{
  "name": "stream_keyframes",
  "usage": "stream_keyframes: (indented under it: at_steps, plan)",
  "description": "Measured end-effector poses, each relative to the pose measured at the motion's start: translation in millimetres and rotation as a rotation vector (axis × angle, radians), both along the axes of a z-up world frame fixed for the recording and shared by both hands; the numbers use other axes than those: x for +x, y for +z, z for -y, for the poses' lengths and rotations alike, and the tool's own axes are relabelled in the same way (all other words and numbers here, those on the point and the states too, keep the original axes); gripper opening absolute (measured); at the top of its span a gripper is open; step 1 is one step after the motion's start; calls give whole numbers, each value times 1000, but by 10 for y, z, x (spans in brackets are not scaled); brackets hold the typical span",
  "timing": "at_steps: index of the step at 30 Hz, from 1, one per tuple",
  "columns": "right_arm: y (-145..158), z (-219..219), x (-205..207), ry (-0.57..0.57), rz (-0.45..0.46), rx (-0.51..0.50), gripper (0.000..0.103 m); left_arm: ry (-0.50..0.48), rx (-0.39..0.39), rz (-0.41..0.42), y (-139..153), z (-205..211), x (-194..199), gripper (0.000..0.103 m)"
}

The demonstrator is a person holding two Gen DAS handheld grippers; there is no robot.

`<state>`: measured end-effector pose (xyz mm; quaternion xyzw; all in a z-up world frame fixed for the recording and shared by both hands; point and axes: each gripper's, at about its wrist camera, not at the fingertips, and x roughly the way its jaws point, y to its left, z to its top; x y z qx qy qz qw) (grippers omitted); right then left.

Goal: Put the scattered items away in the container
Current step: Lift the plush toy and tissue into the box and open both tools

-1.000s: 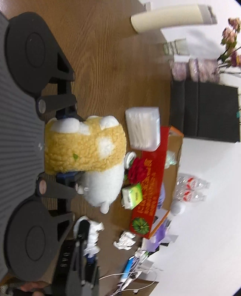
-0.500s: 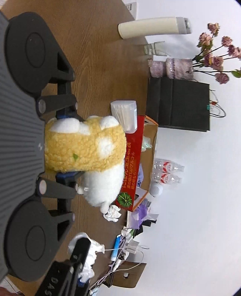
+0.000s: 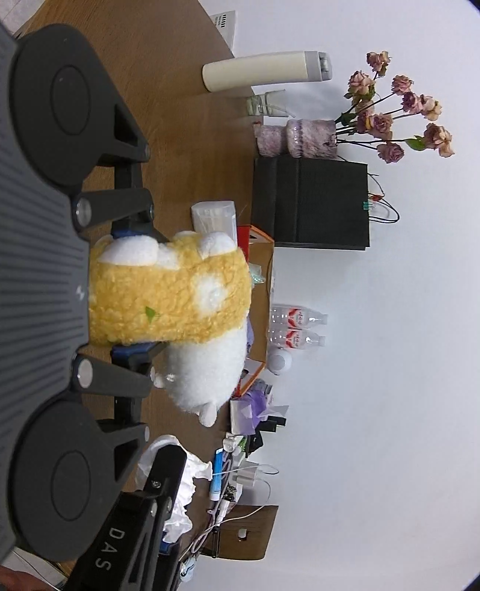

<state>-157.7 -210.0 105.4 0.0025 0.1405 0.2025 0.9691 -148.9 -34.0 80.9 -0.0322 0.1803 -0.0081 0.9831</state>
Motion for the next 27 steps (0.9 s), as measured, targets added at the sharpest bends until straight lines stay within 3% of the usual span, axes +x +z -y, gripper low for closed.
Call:
stream_keyframes:
  at_steps: [14, 20, 27]
  plan:
    - [96, 43, 106, -7, 29, 23, 37, 3, 2, 33, 125, -54, 106, 49]
    - [309, 27, 438, 20, 61, 30, 37, -12, -25, 53, 381, -135, 498, 49]
    - [678, 0, 1138, 52, 56, 24, 38, -40, -25, 47, 723, -164, 1212, 49]
